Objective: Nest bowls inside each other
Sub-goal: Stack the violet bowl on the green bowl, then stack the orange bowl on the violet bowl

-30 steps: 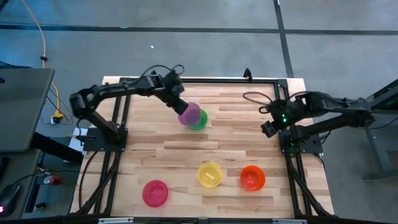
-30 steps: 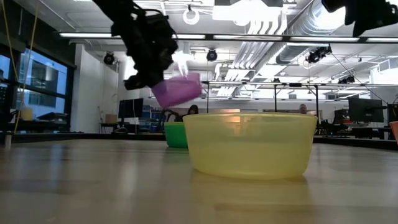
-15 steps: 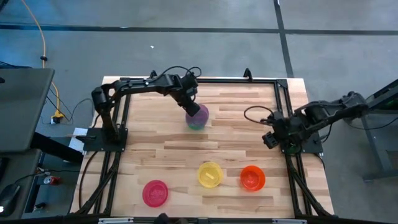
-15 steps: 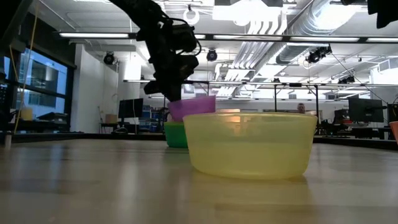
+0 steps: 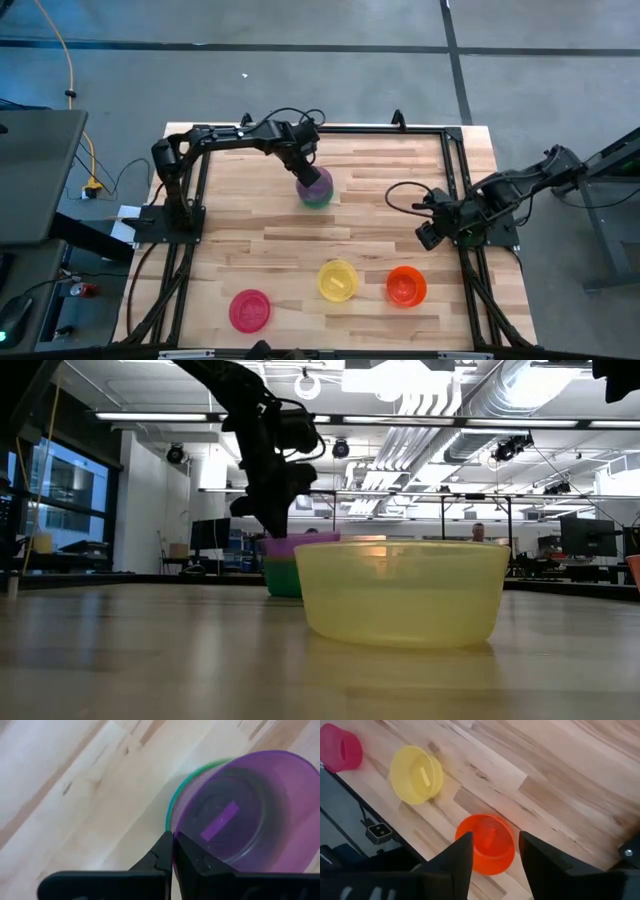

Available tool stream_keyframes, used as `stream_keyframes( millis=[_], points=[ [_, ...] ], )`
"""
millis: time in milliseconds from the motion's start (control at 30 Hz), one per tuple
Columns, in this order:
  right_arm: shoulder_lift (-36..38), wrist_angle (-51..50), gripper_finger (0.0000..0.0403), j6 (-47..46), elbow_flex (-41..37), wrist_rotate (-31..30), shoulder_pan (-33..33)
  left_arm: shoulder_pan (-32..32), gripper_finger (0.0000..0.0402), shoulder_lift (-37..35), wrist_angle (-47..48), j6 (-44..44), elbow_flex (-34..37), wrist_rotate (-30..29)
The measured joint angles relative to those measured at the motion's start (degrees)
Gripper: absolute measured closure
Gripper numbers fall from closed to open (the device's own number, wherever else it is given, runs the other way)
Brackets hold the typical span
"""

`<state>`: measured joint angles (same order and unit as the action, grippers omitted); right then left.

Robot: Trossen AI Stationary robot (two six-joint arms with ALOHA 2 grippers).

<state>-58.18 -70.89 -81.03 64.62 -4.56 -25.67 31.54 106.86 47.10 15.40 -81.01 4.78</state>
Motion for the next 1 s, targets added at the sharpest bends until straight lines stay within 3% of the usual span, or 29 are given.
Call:
stream_keyframes(
  millis=[500,667,1000],
  points=[
    [-0.02,3.18,0.0254,0.02,0.0,-0.81,0.0,-2.44,0.0392,2.41,-0.74,0.02,0.02,1.93],
    [-0.02,3.13,0.0254,-0.05,0.0,-0.22,0.0,-2.59,0.033,2.41,-0.62,0.0,0.02,7.68],
    [-7.73,-6.35,0.0254,-2.57,0.07,9.88,-2.63,-3.9,0.0171,0.03,-0.22,-0.57,0.02,7.54]
  ],
)
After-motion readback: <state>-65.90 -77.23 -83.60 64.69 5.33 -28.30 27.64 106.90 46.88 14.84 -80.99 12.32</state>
